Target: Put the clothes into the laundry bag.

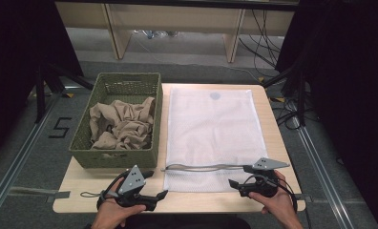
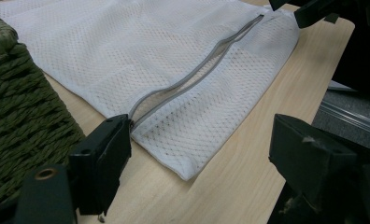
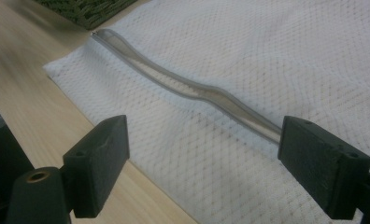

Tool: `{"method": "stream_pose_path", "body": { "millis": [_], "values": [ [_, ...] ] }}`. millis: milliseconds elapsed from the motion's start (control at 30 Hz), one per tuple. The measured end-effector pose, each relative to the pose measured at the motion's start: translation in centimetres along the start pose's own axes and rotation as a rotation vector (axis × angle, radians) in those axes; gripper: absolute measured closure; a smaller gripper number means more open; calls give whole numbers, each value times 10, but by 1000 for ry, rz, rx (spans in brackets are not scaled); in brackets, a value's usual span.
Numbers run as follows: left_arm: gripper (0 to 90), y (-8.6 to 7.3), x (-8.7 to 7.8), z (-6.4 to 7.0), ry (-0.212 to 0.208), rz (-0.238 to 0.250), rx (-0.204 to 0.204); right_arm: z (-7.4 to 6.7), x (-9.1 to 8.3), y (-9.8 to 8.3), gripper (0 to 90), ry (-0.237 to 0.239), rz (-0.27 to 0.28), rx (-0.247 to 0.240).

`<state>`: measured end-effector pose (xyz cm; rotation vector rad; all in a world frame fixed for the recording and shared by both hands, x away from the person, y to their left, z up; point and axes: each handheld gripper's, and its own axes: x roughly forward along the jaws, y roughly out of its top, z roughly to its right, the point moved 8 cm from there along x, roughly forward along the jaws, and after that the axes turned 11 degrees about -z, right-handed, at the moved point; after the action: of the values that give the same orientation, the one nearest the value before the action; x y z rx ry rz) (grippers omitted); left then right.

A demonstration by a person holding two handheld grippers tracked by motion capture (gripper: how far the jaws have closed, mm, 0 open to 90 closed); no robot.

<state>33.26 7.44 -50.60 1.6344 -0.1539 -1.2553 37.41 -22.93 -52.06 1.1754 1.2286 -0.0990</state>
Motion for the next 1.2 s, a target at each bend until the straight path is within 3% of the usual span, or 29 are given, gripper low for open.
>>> {"method": "stream_pose_path", "body": {
  "millis": [300,433,533,633,667,700,733,767,933,1000,1033,1200],
  "values": [
    [205,1,1,0,2,-1,-2,1,2,-1,170,8,-17,11],
    [206,1,0,0,2,-4,-2,10,5,-2,168,-36,-40,-22],
    [205,1,1,0,-2,-2,-5,22,8,-3,168,-124,-82,-69],
    [206,0,2,-1,4,-14,7,29,12,0,171,-159,-109,-85],
    [206,2,3,1,-11,2,-6,32,14,0,174,-181,-120,-78],
    [205,2,2,0,-9,1,11,35,16,1,179,-194,-132,-113],
    [205,2,2,0,-10,1,25,37,18,2,182,-205,-141,-117],
    [205,2,2,1,-14,1,-3,40,20,2,185,-214,-150,-125],
    [205,1,3,0,-7,-9,3,55,29,6,201,-275,-197,-146],
    [205,1,2,-1,-3,-14,9,60,33,9,201,-284,-208,-171],
    [206,1,3,0,-6,-10,1,60,35,10,201,-282,-210,-157],
    [205,2,4,1,-15,-7,1,56,51,17,210,-279,-248,-237]
  ]
}}
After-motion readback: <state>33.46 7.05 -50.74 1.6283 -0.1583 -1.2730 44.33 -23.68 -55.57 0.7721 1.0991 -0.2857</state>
